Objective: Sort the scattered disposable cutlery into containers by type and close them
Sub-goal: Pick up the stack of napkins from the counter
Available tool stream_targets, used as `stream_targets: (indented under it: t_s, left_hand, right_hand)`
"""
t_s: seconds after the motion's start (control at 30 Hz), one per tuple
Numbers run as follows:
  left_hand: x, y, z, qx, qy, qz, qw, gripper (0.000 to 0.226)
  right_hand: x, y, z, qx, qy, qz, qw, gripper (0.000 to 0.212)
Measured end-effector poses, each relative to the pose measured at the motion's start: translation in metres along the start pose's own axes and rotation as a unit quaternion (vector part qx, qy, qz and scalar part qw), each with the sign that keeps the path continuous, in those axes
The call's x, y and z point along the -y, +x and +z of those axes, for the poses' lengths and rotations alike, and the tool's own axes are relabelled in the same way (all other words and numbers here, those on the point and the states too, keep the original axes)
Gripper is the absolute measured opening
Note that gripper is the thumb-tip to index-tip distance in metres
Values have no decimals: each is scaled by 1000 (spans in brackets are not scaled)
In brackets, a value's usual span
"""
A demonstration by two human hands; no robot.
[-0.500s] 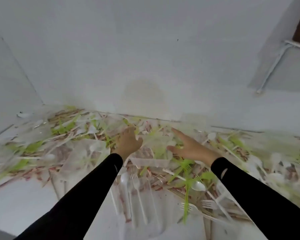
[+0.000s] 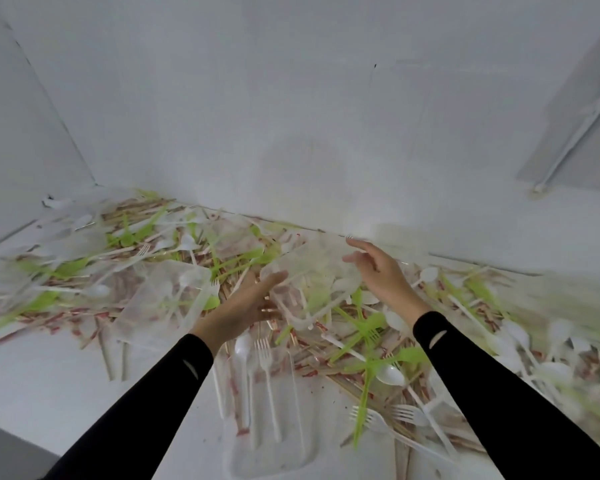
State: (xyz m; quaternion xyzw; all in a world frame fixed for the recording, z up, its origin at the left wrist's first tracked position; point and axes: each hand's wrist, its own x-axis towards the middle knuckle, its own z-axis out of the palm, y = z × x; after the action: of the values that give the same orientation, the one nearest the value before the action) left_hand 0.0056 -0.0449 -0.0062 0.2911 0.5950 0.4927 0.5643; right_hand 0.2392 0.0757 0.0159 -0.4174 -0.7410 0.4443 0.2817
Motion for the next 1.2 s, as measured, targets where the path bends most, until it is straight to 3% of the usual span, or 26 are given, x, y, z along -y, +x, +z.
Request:
stream_targets:
  t_s: [0.07,0.13,0.2,0.27,0.37,0.43,0.53,0.63,0.73,0.77,0.83,0.9,1.0,1.03,1.1,1.2]
  left_hand:
    - [2,-3,3,32,-14,-2,999,67]
    - [0,-6,8,16,-27,18,999,59]
    - [-2,-12,10,-16,-30,36,999,45]
    - [-2,-19,9,-39,-50,40,997,38]
    - [4,-33,1,-76,-64,39,994,35]
    - [9,-43,-5,-97,-82,31,991,34]
    - [21,-55,-12,-126,-118,25,985,33]
    - [33,-61,-16,-136,-160,21,977,50]
    - [34,-65,-7,-152,-188,32,970,26]
    - [34,-65,-4,-158,-193,37,968,19]
    - [33,-65,1,-162,-186,50,968,27]
    - [31,-65,7,-162,-170,62,970,39]
    - [25,-62,16,-155,-164,74,971,52]
    - [23,-60,18,-151,-166,81,971,53]
    - [19,-58,23,-139,-163,100,972,58]
    - [18,-57,14,-121,-134,129,975,62]
  right_hand:
    - [-1,11,-12,-10,44,34,998,46]
    - [-15,27,-24,-72,6,73,995,52]
    - [-36,45,-34,-115,-161,128,972,57]
    - [-50,57,-36,-99,-293,218,926,78]
    - [-51,67,-26,-98,-290,276,911,112]
    - [-53,71,-21,-109,-247,285,920,116]
    - [-53,69,-18,-126,-198,264,936,102]
    - [-24,63,-18,-173,-147,180,957,74]
    - [17,49,-11,-198,-71,82,974,62]
    - [27,43,-8,-189,-34,63,979,59]
    - [43,31,-3,-132,85,59,986,53]
    - [56,15,1,-54,273,77,957,51]
    - [58,-5,12,74,475,104,871,41]
    - [56,-10,19,103,460,107,875,41]
    - [48,-18,35,120,343,92,927,35]
    - [44,-16,47,48,194,63,978,26]
